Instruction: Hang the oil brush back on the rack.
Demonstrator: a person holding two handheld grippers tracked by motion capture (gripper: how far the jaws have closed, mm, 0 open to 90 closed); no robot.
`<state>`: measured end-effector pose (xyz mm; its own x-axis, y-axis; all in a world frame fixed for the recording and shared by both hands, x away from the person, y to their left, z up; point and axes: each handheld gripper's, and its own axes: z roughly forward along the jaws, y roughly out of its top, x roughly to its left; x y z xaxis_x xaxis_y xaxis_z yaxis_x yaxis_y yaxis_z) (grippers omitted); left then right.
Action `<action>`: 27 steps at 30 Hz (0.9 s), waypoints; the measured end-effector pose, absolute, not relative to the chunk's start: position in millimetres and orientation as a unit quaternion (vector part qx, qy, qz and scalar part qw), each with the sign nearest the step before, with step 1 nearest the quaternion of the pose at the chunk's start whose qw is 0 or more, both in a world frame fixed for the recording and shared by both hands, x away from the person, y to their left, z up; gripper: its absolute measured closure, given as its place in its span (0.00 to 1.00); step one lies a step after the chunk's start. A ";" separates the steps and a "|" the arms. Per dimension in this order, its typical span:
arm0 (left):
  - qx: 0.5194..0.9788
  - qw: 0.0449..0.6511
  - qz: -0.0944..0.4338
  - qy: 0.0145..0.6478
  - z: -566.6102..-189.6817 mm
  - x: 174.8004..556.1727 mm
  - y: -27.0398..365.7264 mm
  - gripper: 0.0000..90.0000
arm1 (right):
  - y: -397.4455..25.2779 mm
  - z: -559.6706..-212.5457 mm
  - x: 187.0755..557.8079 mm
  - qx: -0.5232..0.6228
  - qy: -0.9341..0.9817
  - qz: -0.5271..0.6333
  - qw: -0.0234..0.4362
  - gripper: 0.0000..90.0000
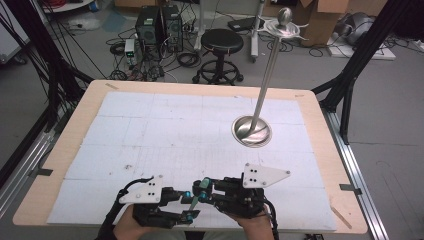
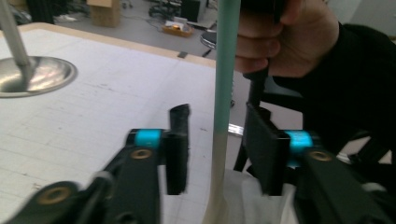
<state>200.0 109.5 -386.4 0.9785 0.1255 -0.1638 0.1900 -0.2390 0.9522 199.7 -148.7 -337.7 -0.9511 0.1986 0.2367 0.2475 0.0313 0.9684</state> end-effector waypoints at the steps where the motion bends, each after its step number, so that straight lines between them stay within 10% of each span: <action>1: 0.787 0.609 -0.029 0.097 -387.0 200.1 109.4 0.76 | -148.2 -337.8 199.7 -0.151 -0.719 -0.678 0.025 0.91; 11: 0.789 0.609 -0.026 0.081 -387.2 198.1 110.6 0.93 | -147.6 -340.0 201.1 -0.127 -0.721 -0.681 0.035 0.90; 14: 0.780 0.619 -0.020 0.088 -385.8 197.7 111.5 0.93 | -146.5 -341.8 200.9 -0.144 -0.707 -0.692 0.021 0.57; 17: 0.767 0.633 -0.014 0.099 -383.6 197.9 114.2 0.93 | -145.5 -343.9 200.8 -0.155 -0.706 -0.691 0.016 0.54; 27: 0.757 0.643 0.001 0.114 -384.0 197.7 114.6 0.93 | -140.3 -347.7 199.6 -0.152 -0.703 -0.695 0.015 0.88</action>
<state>197.7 114.6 -384.0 0.9740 0.1736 -0.1456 0.1716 -0.1459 0.9743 199.6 -140.3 -347.7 -0.9535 0.1930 0.2317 0.2339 -0.0115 0.9722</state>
